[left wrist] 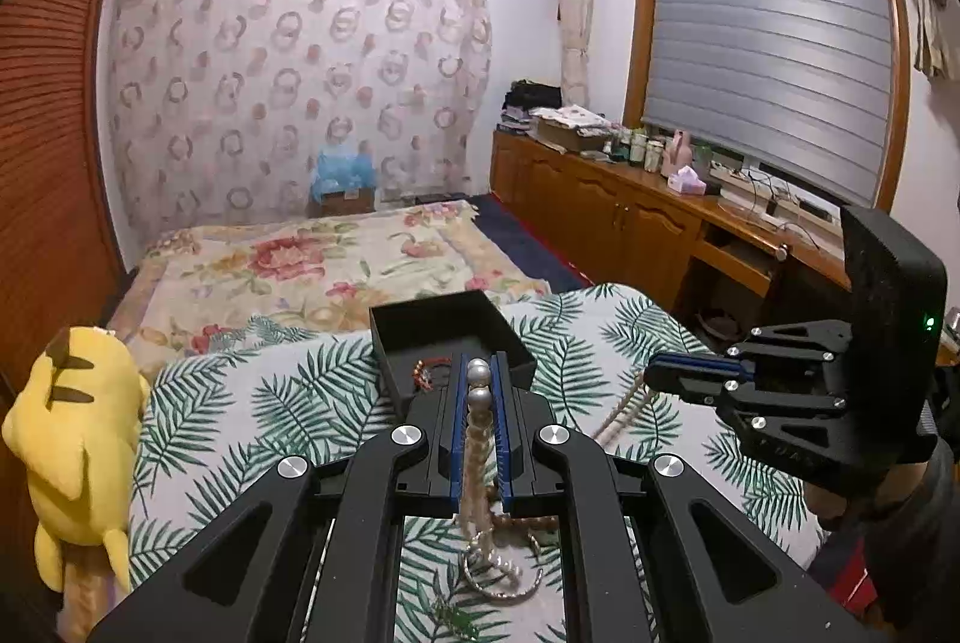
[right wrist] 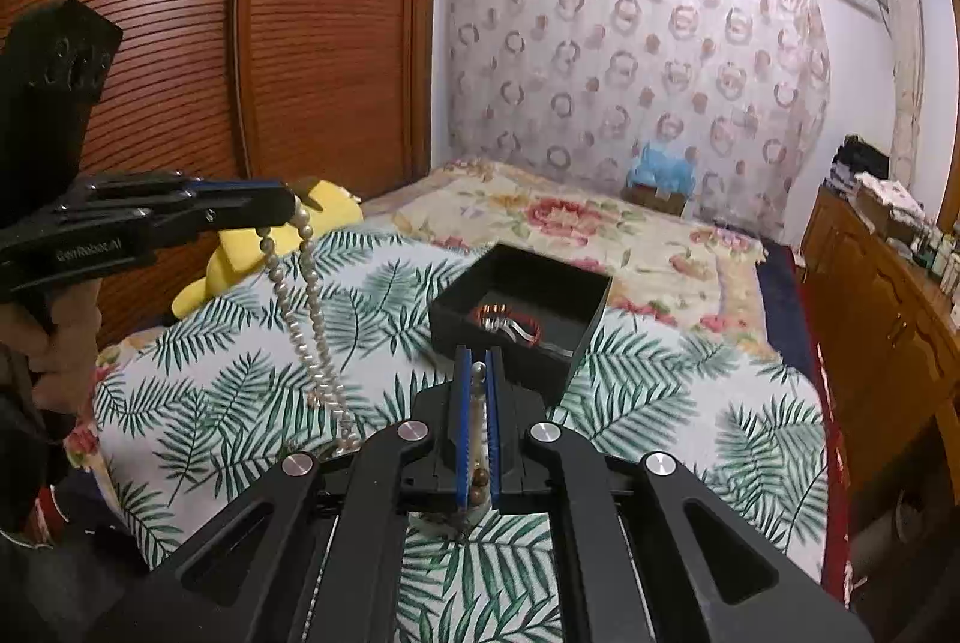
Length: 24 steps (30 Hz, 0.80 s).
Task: Organize jewelry
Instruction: 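Carry both items over the black box and open both tools to release them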
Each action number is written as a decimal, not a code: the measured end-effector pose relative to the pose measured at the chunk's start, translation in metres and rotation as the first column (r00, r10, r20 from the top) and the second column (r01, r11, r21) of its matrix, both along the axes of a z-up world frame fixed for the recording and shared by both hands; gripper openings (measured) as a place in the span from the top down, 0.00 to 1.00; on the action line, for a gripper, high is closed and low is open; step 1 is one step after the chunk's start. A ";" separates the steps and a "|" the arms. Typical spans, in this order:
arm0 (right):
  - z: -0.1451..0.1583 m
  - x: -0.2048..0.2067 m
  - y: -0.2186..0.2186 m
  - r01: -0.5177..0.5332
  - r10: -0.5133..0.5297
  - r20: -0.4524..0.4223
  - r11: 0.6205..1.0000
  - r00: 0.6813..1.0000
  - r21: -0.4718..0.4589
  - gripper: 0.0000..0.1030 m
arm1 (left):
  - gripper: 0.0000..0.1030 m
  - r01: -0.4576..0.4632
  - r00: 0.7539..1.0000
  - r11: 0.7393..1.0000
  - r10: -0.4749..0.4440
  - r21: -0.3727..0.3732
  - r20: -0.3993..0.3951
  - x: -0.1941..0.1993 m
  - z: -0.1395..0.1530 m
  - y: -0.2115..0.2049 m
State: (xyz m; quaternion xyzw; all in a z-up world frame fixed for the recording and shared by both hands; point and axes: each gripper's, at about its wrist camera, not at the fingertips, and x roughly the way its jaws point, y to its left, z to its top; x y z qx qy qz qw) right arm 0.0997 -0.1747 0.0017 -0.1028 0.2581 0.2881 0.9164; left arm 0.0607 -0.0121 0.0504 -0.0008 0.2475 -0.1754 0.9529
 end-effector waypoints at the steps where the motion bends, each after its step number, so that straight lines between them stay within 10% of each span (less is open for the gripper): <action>1: 0.003 0.001 0.000 -0.001 0.001 0.009 1.000 1.000 0.001 0.95 | 0.93 -0.002 1.000 1.000 0.002 0.001 0.005 0.001 0.003 -0.001; 24: 0.072 0.026 0.001 -0.034 0.030 0.114 0.999 0.993 0.028 0.95 | 0.93 0.018 0.997 1.000 -0.017 -0.018 0.073 0.035 0.043 0.006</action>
